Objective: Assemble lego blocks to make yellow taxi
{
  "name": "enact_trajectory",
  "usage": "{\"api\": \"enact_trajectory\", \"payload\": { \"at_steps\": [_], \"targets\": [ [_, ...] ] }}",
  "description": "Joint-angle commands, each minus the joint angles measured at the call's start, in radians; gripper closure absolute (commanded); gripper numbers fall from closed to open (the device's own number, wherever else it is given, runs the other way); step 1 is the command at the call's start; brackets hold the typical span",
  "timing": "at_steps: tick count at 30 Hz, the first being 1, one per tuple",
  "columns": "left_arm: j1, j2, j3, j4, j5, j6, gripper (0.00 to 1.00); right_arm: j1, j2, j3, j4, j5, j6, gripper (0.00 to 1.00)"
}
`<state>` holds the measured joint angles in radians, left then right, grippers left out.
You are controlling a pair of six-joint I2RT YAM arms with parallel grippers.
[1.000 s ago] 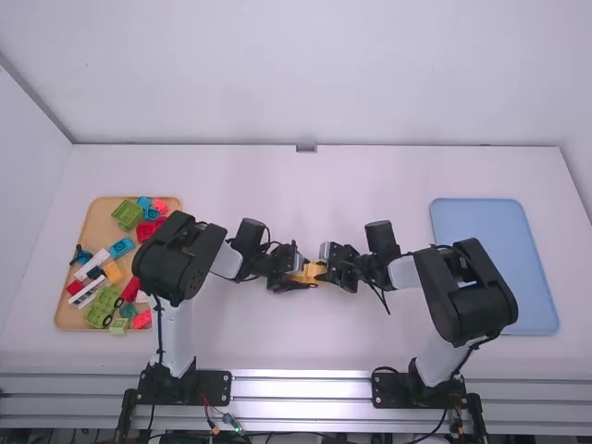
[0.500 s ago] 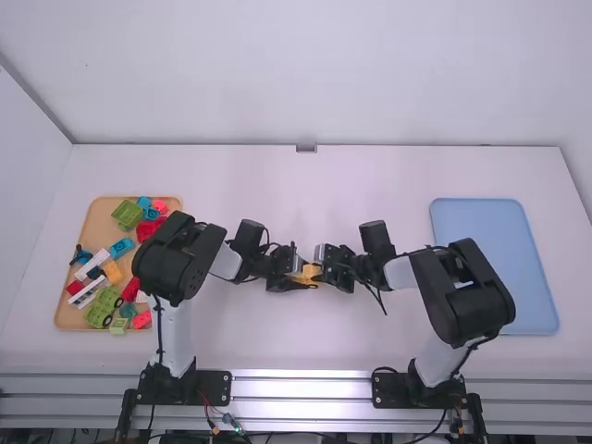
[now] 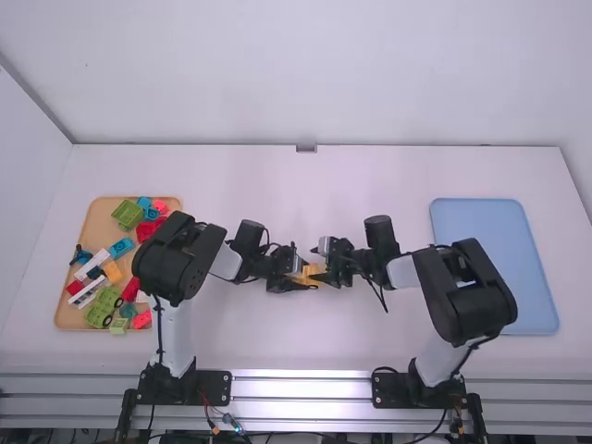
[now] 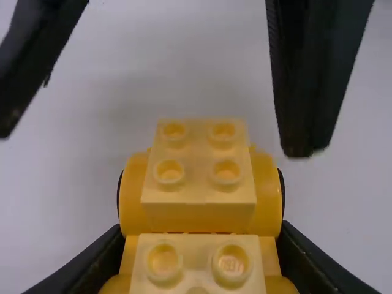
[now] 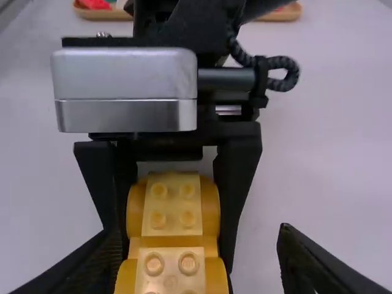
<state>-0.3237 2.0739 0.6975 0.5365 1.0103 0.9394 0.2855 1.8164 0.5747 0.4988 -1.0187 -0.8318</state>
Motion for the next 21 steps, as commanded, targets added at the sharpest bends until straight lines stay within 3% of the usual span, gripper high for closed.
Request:
{"api": "enact_trajectory", "payload": {
  "at_steps": [1, 7, 9, 14, 21],
  "targets": [
    [0.002, 0.017, -0.005, -0.012, 0.001, -0.008, 0.68, -0.026, -0.020, 0.008, -0.010, -0.080, 0.021, 0.47],
    [0.002, 0.017, -0.005, -0.012, 0.002, -0.008, 0.68, -0.064, -0.020, 0.008, -0.098, -0.080, -0.036, 0.91],
    [0.002, 0.017, -0.005, -0.012, 0.002, -0.008, 0.68, -0.069, -0.020, 0.008, -0.125, -0.073, -0.065, 1.00],
    [0.002, 0.017, -0.005, -0.010, 0.002, -0.008, 0.69, -0.040, -0.018, 0.008, -0.163, 0.082, -0.035, 1.00],
    [0.002, 0.017, -0.007, -0.008, 0.002, -0.012, 0.71, 0.064, -0.017, 0.008, -0.167, 0.250, -0.002, 1.00]
  ]
}}
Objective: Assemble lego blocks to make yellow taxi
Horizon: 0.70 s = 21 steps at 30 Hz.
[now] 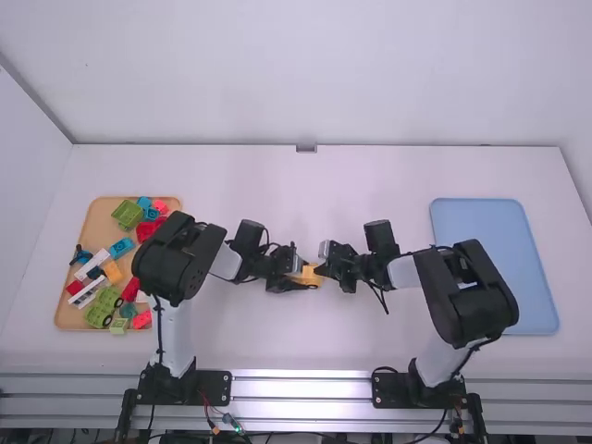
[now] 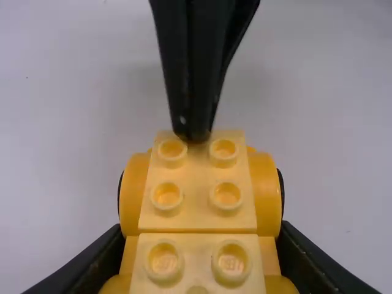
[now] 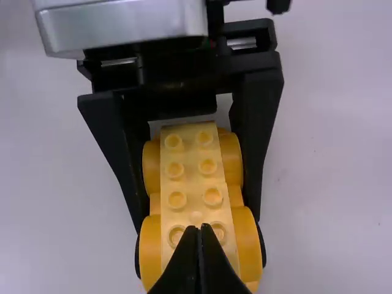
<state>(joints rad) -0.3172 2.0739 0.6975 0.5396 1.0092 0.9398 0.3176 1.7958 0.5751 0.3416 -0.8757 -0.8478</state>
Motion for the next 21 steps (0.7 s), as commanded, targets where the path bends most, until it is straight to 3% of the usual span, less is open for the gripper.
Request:
{"api": "enact_trajectory", "payload": {
  "at_steps": [1, 6, 16, 21],
  "targets": [
    [-0.005, 0.017, -0.007, -0.011, 0.003, -0.018, 0.71, 0.040, 0.003, 0.008, -0.014, 0.125, 0.015, 1.00],
    [-0.005, 0.017, -0.005, -0.008, 0.003, -0.031, 0.73, 0.065, 0.003, 0.008, -0.035, 0.221, 0.058, 1.00],
    [-0.004, 0.017, -0.006, -0.003, 0.002, -0.034, 0.75, 0.122, 0.003, 0.066, -0.254, 0.418, 0.002, 1.00],
    [-0.005, 0.017, -0.003, -0.005, 0.002, -0.034, 0.75, 0.131, 0.001, 0.066, -0.155, 0.365, 0.049, 1.00]
  ]
}}
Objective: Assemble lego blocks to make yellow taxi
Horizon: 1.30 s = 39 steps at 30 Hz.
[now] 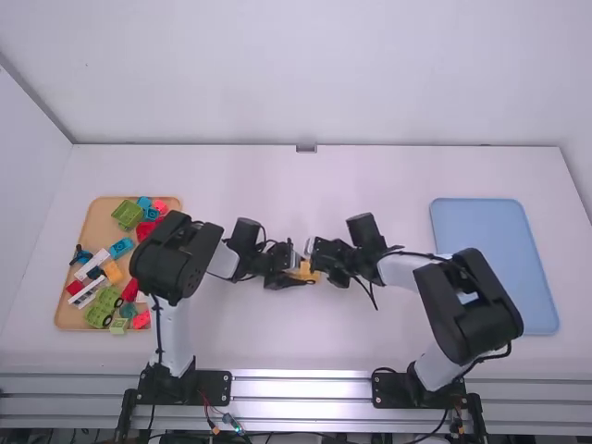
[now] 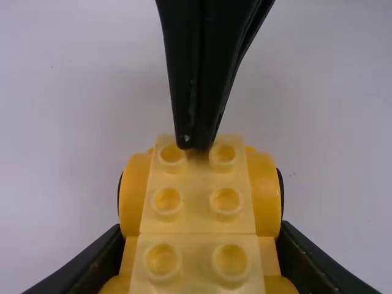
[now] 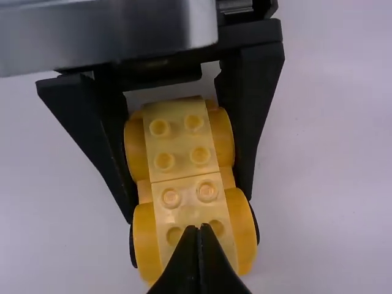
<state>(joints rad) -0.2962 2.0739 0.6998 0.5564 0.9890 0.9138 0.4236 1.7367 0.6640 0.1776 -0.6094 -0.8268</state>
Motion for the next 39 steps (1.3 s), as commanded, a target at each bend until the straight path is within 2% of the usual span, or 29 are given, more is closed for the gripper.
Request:
{"api": "enact_trajectory", "payload": {
  "at_steps": [1, 3, 7, 9, 10, 11, 12, 13, 16, 17, 20, 23, 24, 33, 36, 37, 39],
  "targets": [
    [-0.026, 0.017, -0.002, -0.025, 0.022, -0.008, 0.75, 0.013, 0.054, -0.023, 0.058, 0.039, 0.046, 1.00],
    [-0.026, 0.017, 0.001, -0.024, 0.023, -0.008, 0.75, -0.010, 0.033, -0.024, 0.098, -0.049, 0.045, 1.00],
    [-0.026, 0.017, 0.010, -0.026, 0.023, -0.009, 0.74, -0.106, -0.069, -0.024, 0.109, -0.216, 0.045, 1.00],
    [-0.026, 0.017, 0.013, -0.023, 0.022, -0.008, 0.73, -0.160, -0.114, -0.024, 0.105, -0.249, 0.082, 0.95],
    [-0.026, 0.017, 0.016, -0.027, 0.017, -0.009, 0.72, -0.198, -0.145, -0.024, 0.098, -0.243, 0.136, 0.77],
    [-0.026, 0.017, 0.016, -0.027, 0.015, -0.008, 0.72, -0.211, -0.156, -0.024, 0.090, -0.237, 0.154, 0.72],
    [-0.026, 0.017, 0.016, -0.024, 0.014, -0.008, 0.69, -0.236, -0.181, -0.024, 0.064, -0.214, 0.183, 0.44],
    [-0.026, 0.017, 0.014, -0.018, 0.015, -0.008, 0.63, -0.257, -0.209, -0.024, 0.025, -0.189, 0.203, 0.02],
    [-0.026, 0.017, 0.015, -0.012, 0.015, -0.008, 0.61, -0.283, -0.237, -0.024, -0.034, -0.172, 0.194, 0.01],
    [-0.026, 0.017, 0.017, -0.013, 0.014, -0.009, 0.57, -0.288, -0.239, -0.024, -0.046, -0.173, 0.195, 0.01],
    [-0.026, 0.017, 0.026, -0.004, 0.015, -0.057, 0.28, -0.291, -0.239, -0.026, -0.059, -0.175, 0.195, 0.01],
    [-0.024, 0.017, 0.032, 0.029, 0.015, -0.123, 0.10, -0.292, -0.239, -0.032, -0.053, -0.175, 0.195, 0.01],
    [-0.025, 0.016, 0.034, 0.049, 0.015, -0.150, 0.01, -0.292, -0.239, -0.035, -0.050, -0.176, 0.195, 0.01],
    [0.031, -0.146, -0.008, 0.013, -0.007, -0.264, 0.01, -0.279, -0.239, -0.037, -0.055, -0.172, 0.201, 0.01],
    [0.110, -0.296, -0.034, -0.094, -0.015, -0.365, 0.01, -0.279, -0.239, -0.037, -0.048, -0.175, 0.202, 0.02],
    [0.115, -0.303, -0.035, -0.101, -0.015, -0.370, 0.01, -0.279, -0.239, -0.037, -0.047, -0.175, 0.202, 0.02],
    [0.198, -0.413, -0.037, -0.222, -0.015, -0.442, 0.00, -0.279, -0.239, -0.037, -0.043, -0.175, 0.201, 0.02]
  ]
}}
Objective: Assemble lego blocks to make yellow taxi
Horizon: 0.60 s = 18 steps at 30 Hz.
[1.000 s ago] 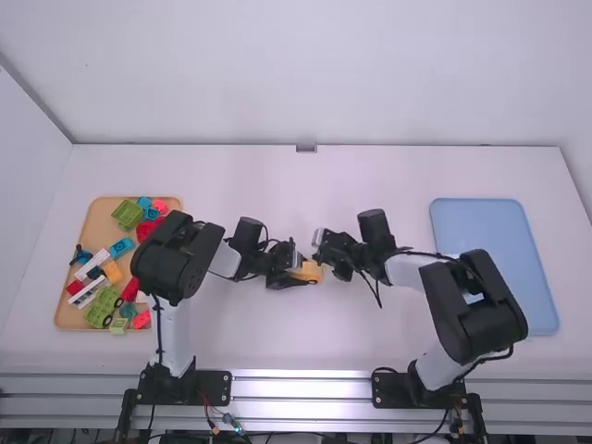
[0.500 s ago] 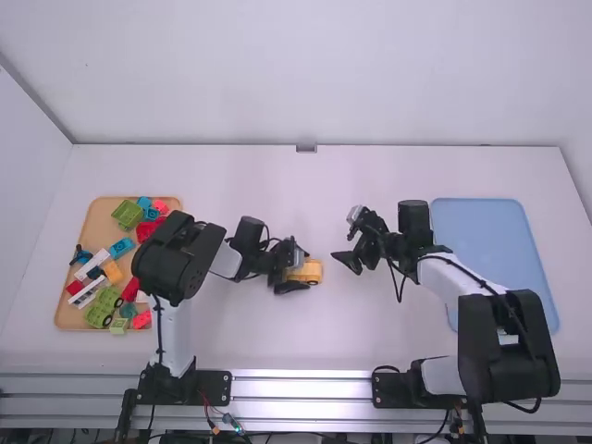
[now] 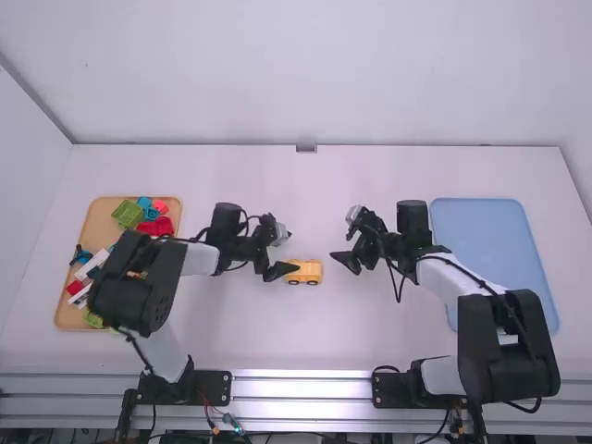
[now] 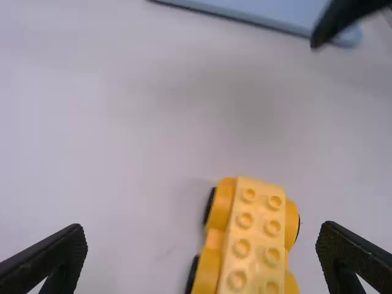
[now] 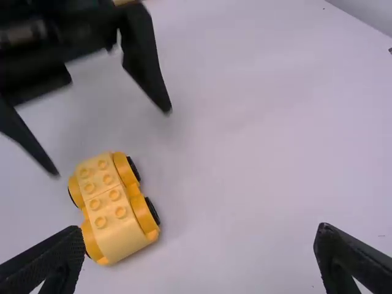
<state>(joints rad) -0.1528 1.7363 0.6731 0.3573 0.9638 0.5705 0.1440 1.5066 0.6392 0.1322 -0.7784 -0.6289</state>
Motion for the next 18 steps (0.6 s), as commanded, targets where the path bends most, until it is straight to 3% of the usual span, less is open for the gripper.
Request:
{"api": "enact_trajectory", "payload": {
  "at_steps": [1, 5, 9, 12, 15, 18],
  "targets": [
    [0.107, -0.133, -0.010, -0.099, 0.003, -0.130, 0.01, 0.001, -0.009, -0.011, 0.002, -0.006, 0.003, 0.01],
    [0.301, -0.328, -0.010, -0.358, -0.138, -0.287, 0.01, 0.001, -0.009, -0.011, 0.024, -0.006, 0.004, 0.02],
    [0.486, -0.486, -0.010, -0.514, -0.307, -0.417, 0.01, 0.001, -0.009, -0.011, 0.068, -0.006, 0.005, 0.01],
    [0.562, -0.546, -0.010, -0.571, -0.421, -0.521, 0.01, 0.001, -0.009, -0.011, 0.091, -0.007, 0.005, 0.01],
    [0.654, -0.582, 0.003, -0.642, -0.655, -0.731, 0.01, 0.001, -0.009, -0.011, 0.152, -0.003, 0.076, 0.01],
    [0.688, -0.561, 0.039, -0.718, -0.744, -0.765, 0.01, 0.001, -0.009, -0.011, 0.185, -0.006, 0.111, 0.01]
  ]
}}
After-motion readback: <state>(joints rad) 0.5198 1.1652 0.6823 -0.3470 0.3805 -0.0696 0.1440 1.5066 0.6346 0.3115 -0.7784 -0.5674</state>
